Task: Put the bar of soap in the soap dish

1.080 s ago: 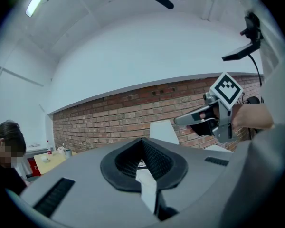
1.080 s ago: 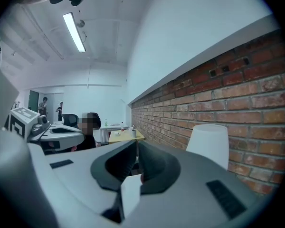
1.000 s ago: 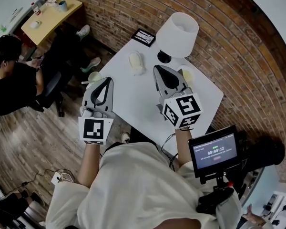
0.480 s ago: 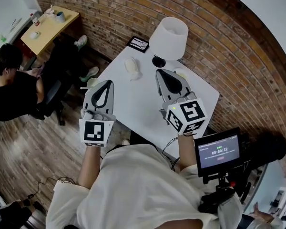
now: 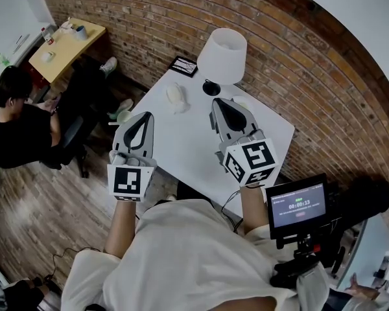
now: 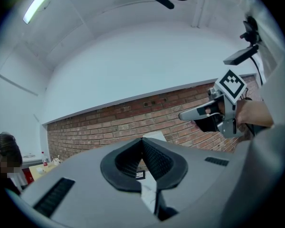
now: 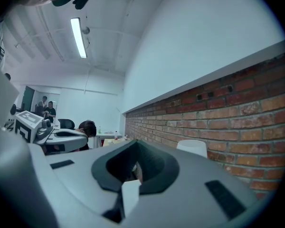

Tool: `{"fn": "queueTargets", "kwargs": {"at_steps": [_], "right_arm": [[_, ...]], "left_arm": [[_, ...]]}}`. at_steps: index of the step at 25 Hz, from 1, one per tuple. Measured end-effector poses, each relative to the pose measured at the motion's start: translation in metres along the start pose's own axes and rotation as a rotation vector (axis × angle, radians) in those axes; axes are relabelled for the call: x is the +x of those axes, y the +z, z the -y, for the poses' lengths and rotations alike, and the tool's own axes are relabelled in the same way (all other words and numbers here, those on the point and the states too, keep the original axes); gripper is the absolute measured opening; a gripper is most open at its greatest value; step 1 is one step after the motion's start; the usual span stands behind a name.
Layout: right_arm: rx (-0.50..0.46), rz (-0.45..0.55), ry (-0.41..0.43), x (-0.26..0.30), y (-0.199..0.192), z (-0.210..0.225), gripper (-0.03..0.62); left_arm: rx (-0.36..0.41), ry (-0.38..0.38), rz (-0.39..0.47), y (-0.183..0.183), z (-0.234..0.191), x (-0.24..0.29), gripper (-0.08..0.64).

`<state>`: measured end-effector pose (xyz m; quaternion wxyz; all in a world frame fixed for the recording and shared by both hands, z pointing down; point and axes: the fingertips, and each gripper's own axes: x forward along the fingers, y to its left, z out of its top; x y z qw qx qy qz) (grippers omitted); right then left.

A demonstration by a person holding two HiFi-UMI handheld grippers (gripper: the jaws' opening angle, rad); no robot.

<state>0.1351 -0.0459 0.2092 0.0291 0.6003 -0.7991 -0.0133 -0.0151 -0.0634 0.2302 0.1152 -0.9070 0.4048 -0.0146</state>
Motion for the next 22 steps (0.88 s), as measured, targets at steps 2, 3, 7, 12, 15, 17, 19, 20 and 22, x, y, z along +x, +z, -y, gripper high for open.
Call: {"fn": "queueTargets", "kwargs": {"at_steps": [2, 3, 7, 12, 15, 17, 19, 20, 22], "right_arm": [[0.001, -0.002, 0.006, -0.001, -0.001, -0.001, 0.003], [0.0, -0.004, 0.008, -0.002, -0.002, -0.002, 0.003], [-0.009, -0.015, 0.016, -0.003, -0.005, -0.005, 0.003], [-0.012, -0.014, 0.017, -0.003, -0.005, -0.01, 0.003], [-0.012, -0.02, 0.018, -0.002, -0.007, -0.012, 0.003], [-0.013, -0.025, 0.015, -0.003, -0.008, -0.011, 0.003], [-0.013, -0.026, 0.011, -0.003, -0.008, -0.01, 0.003], [-0.014, -0.025, 0.009, -0.003, -0.008, -0.009, 0.003], [-0.015, -0.025, 0.006, -0.003, -0.007, -0.008, 0.003]], "left_arm": [[0.003, -0.001, 0.001, 0.001, 0.002, -0.001, 0.002], [0.004, -0.001, 0.001, 0.001, 0.003, -0.002, 0.002], [0.008, -0.001, 0.001, 0.001, 0.007, -0.005, 0.001], [0.007, -0.002, 0.005, 0.001, 0.007, -0.01, 0.002], [0.003, -0.001, 0.001, -0.002, 0.006, -0.011, 0.002], [0.0, -0.003, 0.0, -0.003, 0.006, -0.011, 0.002], [0.001, -0.003, 0.001, -0.002, 0.006, -0.011, 0.002], [0.001, -0.003, 0.001, -0.002, 0.006, -0.01, 0.002], [0.001, -0.003, 0.003, -0.001, 0.006, -0.009, 0.002]]}}
